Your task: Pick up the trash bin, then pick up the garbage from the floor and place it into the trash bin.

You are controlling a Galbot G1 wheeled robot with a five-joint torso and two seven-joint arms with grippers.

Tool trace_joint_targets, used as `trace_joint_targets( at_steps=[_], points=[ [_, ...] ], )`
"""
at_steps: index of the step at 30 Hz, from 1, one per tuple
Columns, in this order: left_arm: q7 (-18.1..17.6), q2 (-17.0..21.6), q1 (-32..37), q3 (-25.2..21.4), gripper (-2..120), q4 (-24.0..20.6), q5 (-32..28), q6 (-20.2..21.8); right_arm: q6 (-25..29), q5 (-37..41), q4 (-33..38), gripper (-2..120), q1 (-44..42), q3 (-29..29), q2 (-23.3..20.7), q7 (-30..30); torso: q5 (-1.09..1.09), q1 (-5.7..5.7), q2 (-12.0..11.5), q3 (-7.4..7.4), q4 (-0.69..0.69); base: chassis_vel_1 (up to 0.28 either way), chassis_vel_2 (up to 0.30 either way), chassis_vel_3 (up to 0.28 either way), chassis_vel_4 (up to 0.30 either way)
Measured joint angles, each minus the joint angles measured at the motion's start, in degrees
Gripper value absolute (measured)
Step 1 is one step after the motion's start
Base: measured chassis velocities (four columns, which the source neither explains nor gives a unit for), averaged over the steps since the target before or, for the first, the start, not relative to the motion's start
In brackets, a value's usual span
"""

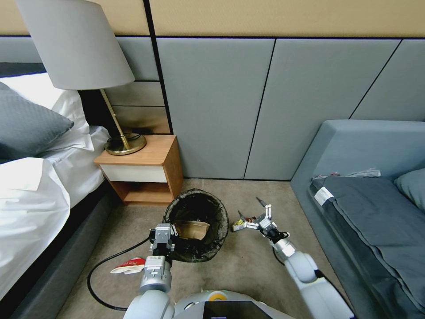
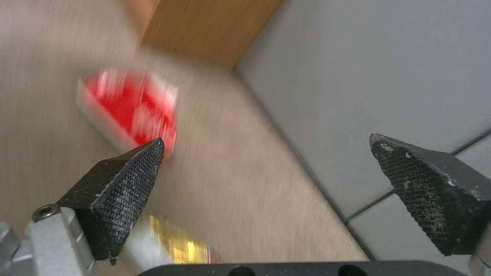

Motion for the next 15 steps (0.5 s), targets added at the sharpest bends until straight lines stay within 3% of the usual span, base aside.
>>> trace_joint_targets(
  at_steps=[10,11,15],
  points=[
    [0.02,-0.32,0.02,0.09,0,0.15,0.31,0.00,2.29,-14.03,-9.90,100,7.19,-1.10,2.71,-0.22,-0.01,0.00,0.00,0.00,0.01,0.000,0.000,0.000,0.000],
    [0.02,-0.39,0.05,0.01,0,0.15,0.33,-0.02,2.95,-19.15,-13.75,100,9.35,-1.07,4.16,0.00,0.00,0.00,0.00,0.00,0.01,0.000,0.000,0.000,0.000],
    [0.02,-0.53,0.15,0.05,0,0.11,0.45,-0.07,3.31,-23.94,-19.28,100,12.21,-1.23,5.86,1.53,0.00,0.00,0.00,0.00,0.00,0.000,0.000,0.000,0.000]
  ],
)
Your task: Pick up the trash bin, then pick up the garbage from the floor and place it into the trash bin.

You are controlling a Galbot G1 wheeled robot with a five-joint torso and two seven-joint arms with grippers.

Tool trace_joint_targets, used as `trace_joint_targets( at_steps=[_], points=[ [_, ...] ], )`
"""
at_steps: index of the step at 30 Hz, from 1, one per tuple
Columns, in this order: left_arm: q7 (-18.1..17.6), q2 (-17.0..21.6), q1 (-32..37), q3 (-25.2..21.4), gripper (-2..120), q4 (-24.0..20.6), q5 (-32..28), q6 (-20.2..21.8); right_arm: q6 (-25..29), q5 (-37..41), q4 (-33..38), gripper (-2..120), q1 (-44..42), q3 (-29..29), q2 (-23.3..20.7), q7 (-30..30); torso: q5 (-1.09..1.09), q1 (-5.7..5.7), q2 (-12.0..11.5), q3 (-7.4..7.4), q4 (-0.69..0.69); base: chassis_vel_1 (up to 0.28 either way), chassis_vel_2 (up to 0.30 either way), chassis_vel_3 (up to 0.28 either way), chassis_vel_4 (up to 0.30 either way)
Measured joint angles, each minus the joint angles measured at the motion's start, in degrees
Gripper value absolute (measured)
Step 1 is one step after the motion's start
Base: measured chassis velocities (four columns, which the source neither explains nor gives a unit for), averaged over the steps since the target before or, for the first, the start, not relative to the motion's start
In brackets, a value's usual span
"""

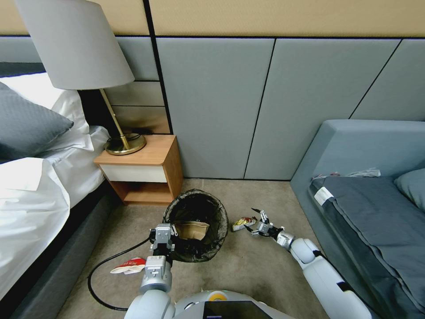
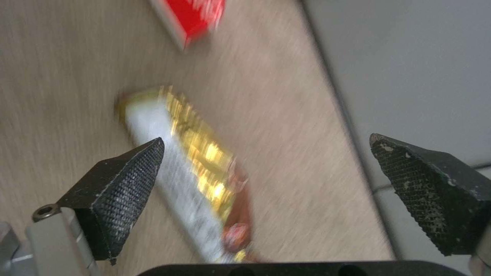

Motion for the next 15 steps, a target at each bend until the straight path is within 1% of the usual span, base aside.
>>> trace_joint_targets(
  at_steps=[2,8,10,15],
  points=[
    [-0.01,-0.07,0.05,0.02,0,-0.01,0.09,-0.05,-0.03,-0.89,-2.73,100,1.28,-0.55,0.52,0.90,-0.02,0.00,0.00,0.00,0.00,0.000,0.000,0.000,0.000],
    [-0.01,-0.23,0.04,0.38,0,0.00,0.33,-0.10,-0.15,-2.81,-6.23,100,3.26,-1.24,1.84,1.70,-0.01,0.00,0.00,0.00,-0.01,0.000,0.000,0.000,0.000],
    [-0.01,-0.32,0.07,0.51,0,0.06,0.57,-0.12,-0.14,-4.56,-8.50,100,4.62,-1.42,2.84,2.01,0.00,0.00,0.00,0.00,0.01,0.000,0.000,0.000,0.000],
    [-0.03,-0.56,0.33,0.50,0,0.06,0.88,-0.24,-0.22,-5.70,-12.88,100,6.55,-1.75,4.21,3.04,-0.01,0.00,0.00,0.00,-0.01,0.000,0.000,0.000,0.000]
  ],
)
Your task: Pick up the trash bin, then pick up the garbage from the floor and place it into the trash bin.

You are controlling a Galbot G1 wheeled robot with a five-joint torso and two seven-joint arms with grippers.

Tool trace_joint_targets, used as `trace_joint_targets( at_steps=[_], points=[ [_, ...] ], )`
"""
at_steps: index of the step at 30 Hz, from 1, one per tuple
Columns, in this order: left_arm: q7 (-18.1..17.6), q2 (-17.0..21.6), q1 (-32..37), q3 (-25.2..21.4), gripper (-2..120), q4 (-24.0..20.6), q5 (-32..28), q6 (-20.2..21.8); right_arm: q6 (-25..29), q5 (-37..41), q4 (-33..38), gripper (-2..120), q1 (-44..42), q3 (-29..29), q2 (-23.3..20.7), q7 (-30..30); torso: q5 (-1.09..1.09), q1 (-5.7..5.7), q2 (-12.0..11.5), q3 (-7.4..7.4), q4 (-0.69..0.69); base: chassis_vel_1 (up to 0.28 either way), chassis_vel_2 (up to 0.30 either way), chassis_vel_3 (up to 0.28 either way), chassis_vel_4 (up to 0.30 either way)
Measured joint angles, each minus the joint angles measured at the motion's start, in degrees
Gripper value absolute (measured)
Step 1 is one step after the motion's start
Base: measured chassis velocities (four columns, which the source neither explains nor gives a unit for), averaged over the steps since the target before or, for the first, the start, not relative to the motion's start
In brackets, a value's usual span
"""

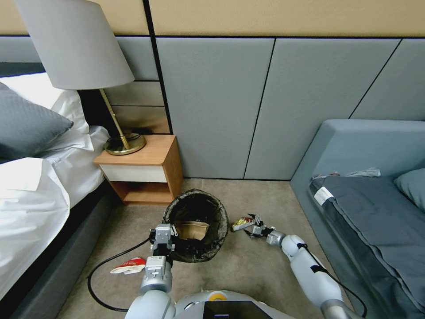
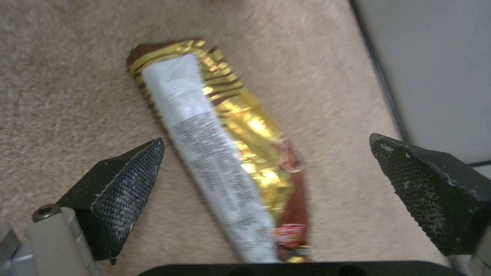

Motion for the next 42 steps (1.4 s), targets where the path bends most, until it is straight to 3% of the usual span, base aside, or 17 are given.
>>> trace_joint_targets(
  at_steps=[15,27,30,42],
  points=[
    [-0.06,-0.30,0.40,0.00,0,-0.04,0.37,-0.21,-0.92,-0.91,-9.04,97,4.96,-0.79,2.45,2.46,0.00,0.00,0.00,0.00,0.00,0.000,0.000,0.000,0.000],
    [-0.13,-0.38,0.79,-0.27,0,-0.30,0.40,-0.28,-0.87,1.46,-13.14,56,7.62,-0.61,3.15,1.68,0.00,0.00,0.00,-0.01,0.00,0.000,0.000,0.000,0.000],
    [-0.13,-0.38,0.90,-0.36,0,-0.33,0.44,-0.29,-0.95,3.08,-14.33,41,7.97,-0.55,3.25,1.44,0.00,0.00,0.00,0.00,0.01,0.000,0.000,0.000,0.000],
    [-0.15,-0.33,1.06,-0.46,0,-0.44,0.44,-0.34,-0.70,6.03,-14.70,0,8.13,-0.20,2.82,-0.21,0.00,0.00,0.00,0.00,0.01,0.000,0.000,0.000,0.000]
  ],
)
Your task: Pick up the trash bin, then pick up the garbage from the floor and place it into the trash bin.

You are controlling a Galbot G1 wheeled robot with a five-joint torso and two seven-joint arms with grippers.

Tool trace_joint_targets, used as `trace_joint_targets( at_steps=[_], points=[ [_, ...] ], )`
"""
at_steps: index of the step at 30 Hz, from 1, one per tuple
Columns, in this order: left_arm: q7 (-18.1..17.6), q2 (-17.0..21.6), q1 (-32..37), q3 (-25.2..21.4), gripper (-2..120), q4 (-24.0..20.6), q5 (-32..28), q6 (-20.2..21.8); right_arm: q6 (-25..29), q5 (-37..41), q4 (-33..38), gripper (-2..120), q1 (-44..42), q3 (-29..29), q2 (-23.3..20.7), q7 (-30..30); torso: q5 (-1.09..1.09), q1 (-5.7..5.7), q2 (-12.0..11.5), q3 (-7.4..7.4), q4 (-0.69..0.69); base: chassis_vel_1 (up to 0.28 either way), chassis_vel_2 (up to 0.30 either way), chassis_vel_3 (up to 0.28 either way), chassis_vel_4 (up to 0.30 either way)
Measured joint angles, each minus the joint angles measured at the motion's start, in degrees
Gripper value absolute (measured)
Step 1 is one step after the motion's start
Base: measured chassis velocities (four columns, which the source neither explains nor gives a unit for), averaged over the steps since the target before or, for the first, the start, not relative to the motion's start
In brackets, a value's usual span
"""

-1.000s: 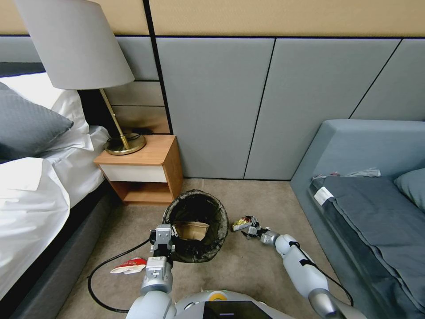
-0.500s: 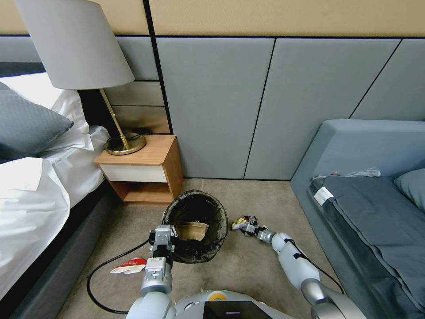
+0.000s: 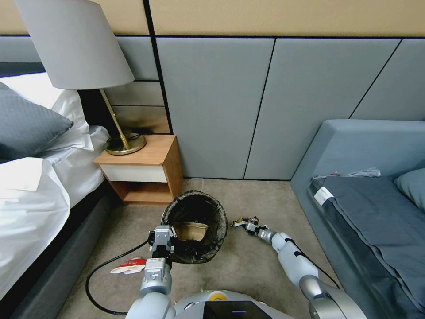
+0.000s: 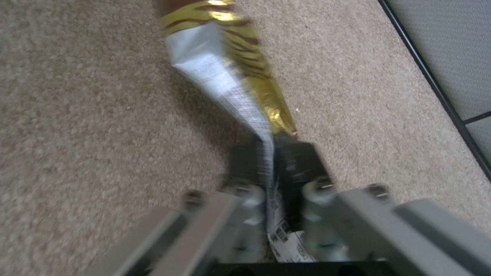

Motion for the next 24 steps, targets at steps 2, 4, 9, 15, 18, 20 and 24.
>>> trace_joint_targets(
  at_steps=[2,4,9,15,18,20,24],
  points=[
    [0.00,0.01,0.01,-0.05,0,-0.03,0.00,-0.01,0.09,0.15,0.23,0,-0.14,0.01,-0.11,-0.13,0.00,0.00,0.00,0.00,0.00,0.000,0.000,0.000,0.000],
    [0.00,0.03,-0.01,-0.09,0,-0.08,-0.02,-0.03,0.33,0.60,1.06,0,-0.61,0.15,-0.37,-0.31,0.00,0.00,0.00,0.00,0.00,0.000,0.000,0.000,0.000],
    [0.00,0.05,-0.21,-0.06,0,0.08,-0.12,-0.08,0.55,5.63,6.23,0,-3.79,0.72,-0.90,-0.18,0.00,0.00,0.00,0.00,0.01,0.000,0.000,0.000,0.000],
    [0.00,0.23,-0.55,-0.03,0,0.68,-0.34,-0.16,-1.86,18.74,17.18,0,-10.27,1.00,-0.84,2.38,-0.01,0.00,0.00,0.00,-0.02,0.000,0.000,0.000,0.000],
    [0.00,0.38,-0.69,0.00,0,0.83,-0.51,-0.17,-2.99,27.71,23.44,0,-13.61,1.36,-0.22,4.35,0.01,0.00,0.00,0.00,0.00,0.000,0.000,0.000,0.000],
    [0.00,0.56,-0.73,0.01,0,0.95,-0.66,-0.17,-2.75,34.79,29.71,0,-16.19,1.98,0.36,5.81,0.00,0.00,0.00,0.00,0.00,0.000,0.000,0.000,0.000],
    [0.00,0.72,-0.85,0.41,0,1.15,-0.71,-0.17,-2.67,42.83,42.61,0,-20.78,2.25,0.14,6.49,-0.01,0.00,0.00,0.00,0.00,0.000,0.000,0.000,0.000]
  ],
)
